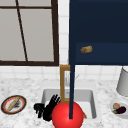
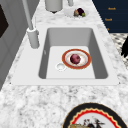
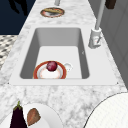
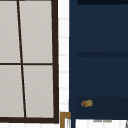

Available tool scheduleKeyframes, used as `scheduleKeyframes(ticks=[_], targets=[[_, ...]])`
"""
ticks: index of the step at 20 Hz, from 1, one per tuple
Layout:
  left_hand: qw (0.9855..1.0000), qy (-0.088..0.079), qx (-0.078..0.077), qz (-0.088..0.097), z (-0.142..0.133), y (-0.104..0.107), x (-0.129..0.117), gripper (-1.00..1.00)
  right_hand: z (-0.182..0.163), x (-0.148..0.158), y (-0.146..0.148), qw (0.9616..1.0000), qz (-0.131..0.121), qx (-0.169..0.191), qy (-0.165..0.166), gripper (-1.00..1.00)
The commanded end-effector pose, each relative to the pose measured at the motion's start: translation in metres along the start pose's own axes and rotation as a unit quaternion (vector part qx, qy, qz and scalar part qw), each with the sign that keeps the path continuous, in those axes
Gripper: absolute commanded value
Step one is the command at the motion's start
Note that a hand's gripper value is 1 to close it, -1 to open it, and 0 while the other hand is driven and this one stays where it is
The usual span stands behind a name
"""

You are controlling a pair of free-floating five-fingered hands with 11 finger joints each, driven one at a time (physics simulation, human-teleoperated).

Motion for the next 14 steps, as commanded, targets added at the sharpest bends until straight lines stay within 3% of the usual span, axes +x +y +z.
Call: scheduleKeyframes(ticks=[1,6,9,11,14], targets=[[1.0000,0.000,0.000,0.000,0.000,0.000,0.000,0.00,0.010,0.002,0.010,0.9980,-0.049,0.026,-0.031,-1.00],[1.0000,0.000,0.000,0.000,0.000,0.000,0.000,0.00,0.022,0.006,0.022,0.9956,-0.064,0.048,-0.048,-1.00],[1.0000,0.000,0.000,0.000,0.000,0.000,0.000,0.00,0.017,0.005,0.021,0.9979,-0.013,0.050,-0.039,-1.00],[1.0000,0.000,0.000,0.000,0.000,0.000,0.000,0.00,0.018,0.008,0.024,0.9986,-0.014,0.037,-0.034,-1.00],[1.0000,0.000,0.000,0.000,0.000,0.000,0.000,0.00,0.020,0.002,0.057,0.9952,-0.012,0.071,-0.067,-1.00]])
